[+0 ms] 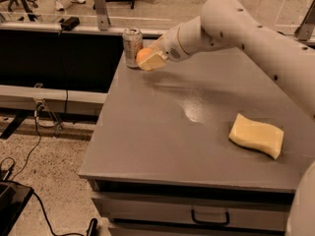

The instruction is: Move orange near 7up can

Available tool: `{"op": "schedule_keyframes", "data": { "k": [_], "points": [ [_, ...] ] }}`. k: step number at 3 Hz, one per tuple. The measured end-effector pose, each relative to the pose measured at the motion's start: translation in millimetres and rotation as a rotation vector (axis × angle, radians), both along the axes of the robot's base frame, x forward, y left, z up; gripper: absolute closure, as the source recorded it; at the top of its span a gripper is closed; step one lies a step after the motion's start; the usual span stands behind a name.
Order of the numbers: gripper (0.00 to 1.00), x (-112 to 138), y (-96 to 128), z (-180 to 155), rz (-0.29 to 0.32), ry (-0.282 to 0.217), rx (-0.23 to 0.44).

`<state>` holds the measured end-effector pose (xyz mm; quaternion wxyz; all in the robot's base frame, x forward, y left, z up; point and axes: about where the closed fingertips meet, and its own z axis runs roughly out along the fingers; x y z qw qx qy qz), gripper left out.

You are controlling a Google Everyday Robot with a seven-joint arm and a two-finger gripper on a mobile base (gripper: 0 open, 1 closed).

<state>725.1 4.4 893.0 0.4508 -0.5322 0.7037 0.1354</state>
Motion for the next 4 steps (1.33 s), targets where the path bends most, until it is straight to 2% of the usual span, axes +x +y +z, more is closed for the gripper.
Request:
{"op": "schedule_keyframes", "data": {
  "k": [3,4],
  "points": [
    [0.14,8.0,12.8,-16.2,0.022,0.055,0.029],
    [0.00,6.7,16.6,-21.1,0.035,0.074,0.026]
  ]
}}
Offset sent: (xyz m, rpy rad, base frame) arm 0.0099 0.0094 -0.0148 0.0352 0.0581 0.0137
